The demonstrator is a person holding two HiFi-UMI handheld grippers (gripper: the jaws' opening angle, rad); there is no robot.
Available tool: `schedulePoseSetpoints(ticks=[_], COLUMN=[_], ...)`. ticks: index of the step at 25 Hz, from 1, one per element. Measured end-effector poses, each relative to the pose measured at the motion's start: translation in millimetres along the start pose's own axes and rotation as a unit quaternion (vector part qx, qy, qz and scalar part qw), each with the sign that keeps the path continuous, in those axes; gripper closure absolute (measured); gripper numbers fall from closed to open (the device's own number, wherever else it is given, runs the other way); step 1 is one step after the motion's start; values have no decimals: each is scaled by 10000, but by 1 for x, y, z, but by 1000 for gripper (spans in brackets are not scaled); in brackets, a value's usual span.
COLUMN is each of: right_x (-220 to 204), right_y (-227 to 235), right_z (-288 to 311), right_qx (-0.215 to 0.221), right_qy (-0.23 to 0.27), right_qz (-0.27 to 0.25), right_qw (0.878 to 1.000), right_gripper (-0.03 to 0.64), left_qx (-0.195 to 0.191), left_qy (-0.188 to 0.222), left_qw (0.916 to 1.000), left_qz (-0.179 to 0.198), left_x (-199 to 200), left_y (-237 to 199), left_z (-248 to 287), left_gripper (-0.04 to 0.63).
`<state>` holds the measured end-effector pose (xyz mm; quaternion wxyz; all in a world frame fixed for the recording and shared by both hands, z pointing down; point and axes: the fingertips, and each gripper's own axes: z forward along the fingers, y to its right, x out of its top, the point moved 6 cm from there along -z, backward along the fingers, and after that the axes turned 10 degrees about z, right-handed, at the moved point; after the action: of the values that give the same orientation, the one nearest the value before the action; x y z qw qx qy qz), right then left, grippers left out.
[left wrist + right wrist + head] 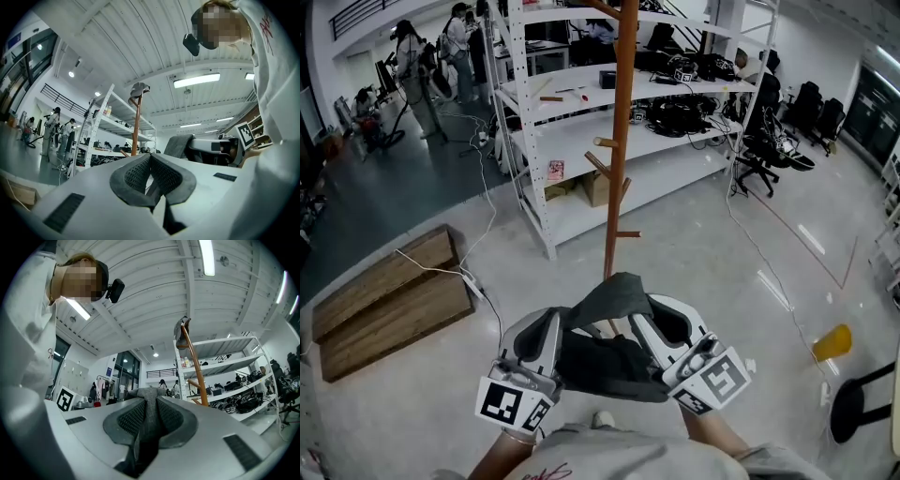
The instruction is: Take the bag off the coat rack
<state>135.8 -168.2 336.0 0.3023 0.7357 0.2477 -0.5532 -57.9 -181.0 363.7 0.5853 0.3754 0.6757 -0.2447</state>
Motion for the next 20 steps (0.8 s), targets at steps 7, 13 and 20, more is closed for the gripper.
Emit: schedulePoseSetpoints(ticks=[7,13,20], right_x=[1,-1,-3], right_y=[-28,-67,-112], right_z=[-24,-50,-75], right_qx=[-142,-488,-855], right_qy=[78,175,287], right_qz=[-22,28,95], right_qw=[9999,9987,9959], right_gripper=[543,543,543], left_qx=[-189,-397,-676], left_qy=[149,199,206], left_qw=[9997,9990,9974], left_qz=[-11,-104,-167], left_x=[6,19,36], left_y=[12,19,31], left_z=[-15,-54,-105], left_gripper=[577,577,577])
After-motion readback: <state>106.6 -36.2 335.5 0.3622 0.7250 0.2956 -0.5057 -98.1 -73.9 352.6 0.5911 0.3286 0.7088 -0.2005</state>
